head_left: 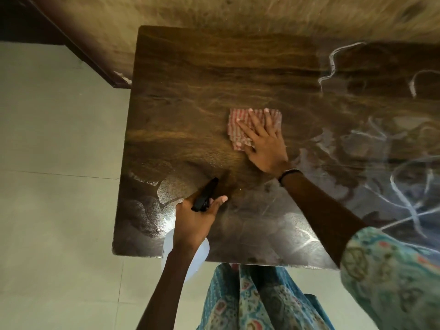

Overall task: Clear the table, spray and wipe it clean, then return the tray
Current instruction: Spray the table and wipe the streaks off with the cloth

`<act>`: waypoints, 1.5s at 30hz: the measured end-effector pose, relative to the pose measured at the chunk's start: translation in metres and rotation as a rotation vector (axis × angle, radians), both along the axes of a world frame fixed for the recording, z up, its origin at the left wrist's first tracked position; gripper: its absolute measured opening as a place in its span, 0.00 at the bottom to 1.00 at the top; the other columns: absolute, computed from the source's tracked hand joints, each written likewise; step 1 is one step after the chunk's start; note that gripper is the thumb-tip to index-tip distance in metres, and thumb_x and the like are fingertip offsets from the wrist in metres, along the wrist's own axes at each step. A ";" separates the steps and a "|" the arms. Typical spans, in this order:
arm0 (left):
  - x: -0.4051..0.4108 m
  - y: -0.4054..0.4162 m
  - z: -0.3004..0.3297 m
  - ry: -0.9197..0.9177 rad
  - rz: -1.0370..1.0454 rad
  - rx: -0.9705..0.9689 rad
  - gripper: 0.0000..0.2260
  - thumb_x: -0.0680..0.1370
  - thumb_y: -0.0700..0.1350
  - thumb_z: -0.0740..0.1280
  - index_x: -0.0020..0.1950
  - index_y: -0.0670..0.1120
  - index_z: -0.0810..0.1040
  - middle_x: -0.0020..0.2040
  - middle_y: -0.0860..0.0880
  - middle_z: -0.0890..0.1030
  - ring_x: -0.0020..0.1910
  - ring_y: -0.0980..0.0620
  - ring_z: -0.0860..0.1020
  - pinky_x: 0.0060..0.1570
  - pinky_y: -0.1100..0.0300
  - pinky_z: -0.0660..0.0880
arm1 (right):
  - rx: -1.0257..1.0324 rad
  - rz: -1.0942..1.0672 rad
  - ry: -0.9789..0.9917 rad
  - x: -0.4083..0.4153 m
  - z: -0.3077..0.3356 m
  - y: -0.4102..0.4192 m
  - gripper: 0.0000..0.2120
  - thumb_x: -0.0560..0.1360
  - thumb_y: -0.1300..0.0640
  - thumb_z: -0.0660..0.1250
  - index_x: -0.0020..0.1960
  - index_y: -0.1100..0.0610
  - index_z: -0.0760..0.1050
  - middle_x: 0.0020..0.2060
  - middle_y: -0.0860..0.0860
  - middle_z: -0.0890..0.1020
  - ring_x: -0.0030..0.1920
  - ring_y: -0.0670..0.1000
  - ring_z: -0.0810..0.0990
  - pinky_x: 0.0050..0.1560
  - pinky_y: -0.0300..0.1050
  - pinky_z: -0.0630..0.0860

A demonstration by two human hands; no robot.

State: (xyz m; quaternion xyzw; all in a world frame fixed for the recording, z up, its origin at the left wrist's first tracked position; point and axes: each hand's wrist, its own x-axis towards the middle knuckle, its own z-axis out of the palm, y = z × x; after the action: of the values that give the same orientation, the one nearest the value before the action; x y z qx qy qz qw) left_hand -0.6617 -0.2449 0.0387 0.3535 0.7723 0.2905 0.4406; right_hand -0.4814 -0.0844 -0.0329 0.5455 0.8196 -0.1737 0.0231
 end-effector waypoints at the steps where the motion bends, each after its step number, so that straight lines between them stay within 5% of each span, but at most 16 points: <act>1: 0.001 -0.002 0.000 0.020 -0.009 0.006 0.17 0.66 0.55 0.76 0.45 0.42 0.84 0.36 0.51 0.83 0.40 0.54 0.81 0.42 0.73 0.71 | -0.005 0.037 -0.004 -0.016 0.000 -0.006 0.31 0.74 0.41 0.47 0.76 0.45 0.55 0.78 0.53 0.54 0.77 0.64 0.46 0.72 0.69 0.52; 5: 0.002 -0.011 0.001 0.044 -0.032 0.008 0.15 0.66 0.53 0.77 0.43 0.43 0.84 0.32 0.54 0.80 0.37 0.53 0.80 0.38 0.75 0.70 | 0.044 0.343 0.015 -0.029 -0.001 -0.053 0.30 0.74 0.45 0.50 0.76 0.47 0.58 0.76 0.55 0.60 0.76 0.64 0.53 0.71 0.66 0.53; 8: 0.003 -0.018 0.000 0.013 -0.019 -0.049 0.12 0.66 0.54 0.77 0.39 0.48 0.82 0.34 0.51 0.81 0.38 0.52 0.81 0.42 0.64 0.72 | 0.095 0.453 0.004 0.019 -0.005 -0.081 0.28 0.75 0.47 0.54 0.76 0.47 0.57 0.75 0.55 0.62 0.75 0.64 0.55 0.72 0.63 0.55; 14: 0.010 -0.038 -0.002 -0.071 -0.067 -0.074 0.10 0.67 0.53 0.76 0.41 0.49 0.81 0.36 0.53 0.83 0.36 0.63 0.80 0.37 0.77 0.71 | 0.039 0.165 -0.019 0.091 0.001 -0.044 0.30 0.75 0.46 0.52 0.76 0.47 0.54 0.76 0.56 0.59 0.75 0.65 0.53 0.70 0.65 0.58; 17: 0.015 -0.049 -0.003 -0.068 -0.098 -0.062 0.11 0.67 0.56 0.75 0.40 0.50 0.80 0.33 0.54 0.82 0.33 0.61 0.80 0.37 0.71 0.73 | 0.003 -0.026 0.008 0.049 0.001 -0.030 0.31 0.74 0.42 0.49 0.76 0.44 0.52 0.78 0.53 0.53 0.76 0.64 0.46 0.73 0.67 0.53; 22: 0.026 -0.068 -0.011 -0.054 -0.144 -0.043 0.28 0.63 0.71 0.69 0.44 0.46 0.81 0.32 0.54 0.81 0.34 0.55 0.80 0.39 0.58 0.78 | 0.016 0.138 -0.008 -0.006 -0.005 -0.050 0.31 0.74 0.44 0.50 0.76 0.46 0.57 0.77 0.54 0.55 0.76 0.65 0.49 0.72 0.66 0.49; 27: 0.038 -0.082 -0.016 0.027 -0.152 -0.084 0.34 0.61 0.76 0.64 0.44 0.46 0.81 0.34 0.48 0.81 0.39 0.42 0.81 0.39 0.50 0.79 | 0.017 0.309 0.003 0.028 -0.009 -0.075 0.30 0.76 0.48 0.57 0.77 0.46 0.55 0.78 0.53 0.54 0.77 0.62 0.47 0.73 0.66 0.53; 33: 0.044 -0.091 -0.014 0.125 -0.100 -0.076 0.21 0.67 0.60 0.74 0.53 0.48 0.83 0.36 0.48 0.82 0.39 0.44 0.81 0.37 0.59 0.75 | 0.002 0.298 0.049 0.038 -0.003 -0.083 0.32 0.77 0.52 0.64 0.77 0.45 0.53 0.78 0.52 0.51 0.77 0.60 0.43 0.73 0.62 0.48; 36: 0.041 -0.095 -0.013 0.102 -0.035 -0.066 0.18 0.67 0.55 0.76 0.48 0.43 0.83 0.32 0.55 0.80 0.34 0.52 0.80 0.36 0.65 0.73 | 0.011 0.297 0.055 0.038 -0.002 -0.083 0.32 0.77 0.52 0.64 0.77 0.45 0.54 0.78 0.52 0.52 0.77 0.61 0.45 0.73 0.62 0.49; 41: 0.037 -0.099 -0.014 0.189 0.016 0.024 0.19 0.68 0.52 0.76 0.53 0.43 0.84 0.37 0.42 0.84 0.36 0.41 0.80 0.30 0.70 0.64 | 0.010 0.305 0.046 0.037 -0.002 -0.083 0.32 0.77 0.52 0.64 0.77 0.46 0.54 0.78 0.52 0.52 0.77 0.61 0.45 0.73 0.64 0.49; 45: 0.028 -0.106 -0.022 0.165 0.037 0.007 0.22 0.66 0.60 0.73 0.51 0.46 0.84 0.35 0.48 0.84 0.37 0.44 0.81 0.35 0.63 0.67 | -0.008 0.297 0.025 0.037 -0.002 -0.084 0.30 0.77 0.50 0.60 0.77 0.45 0.54 0.78 0.52 0.51 0.77 0.61 0.45 0.73 0.66 0.52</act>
State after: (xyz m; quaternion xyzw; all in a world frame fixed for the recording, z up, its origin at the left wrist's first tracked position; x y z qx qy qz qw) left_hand -0.6336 -0.3510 0.0167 0.3633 0.8116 0.2711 0.3687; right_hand -0.4447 -0.1679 -0.0352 0.4160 0.8908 -0.1784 0.0402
